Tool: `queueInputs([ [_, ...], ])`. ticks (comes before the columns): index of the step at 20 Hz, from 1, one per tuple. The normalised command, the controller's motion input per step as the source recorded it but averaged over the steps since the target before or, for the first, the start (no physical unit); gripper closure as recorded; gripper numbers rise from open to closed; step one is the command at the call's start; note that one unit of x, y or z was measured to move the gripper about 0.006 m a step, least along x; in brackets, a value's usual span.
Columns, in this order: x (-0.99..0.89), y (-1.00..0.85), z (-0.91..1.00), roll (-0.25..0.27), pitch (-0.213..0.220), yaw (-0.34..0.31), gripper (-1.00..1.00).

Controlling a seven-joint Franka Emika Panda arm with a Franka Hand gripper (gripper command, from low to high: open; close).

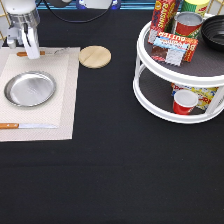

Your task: Arrange plate and fork

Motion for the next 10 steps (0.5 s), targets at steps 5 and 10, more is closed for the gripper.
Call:
queueInputs([
  [5, -0.09, -0.33, -0.11, 0.063, 0.138, -0.225, 1.0],
  [10, -0.02, -0.39, -0.01, 0.102, 0.135, -0.08, 1.0],
])
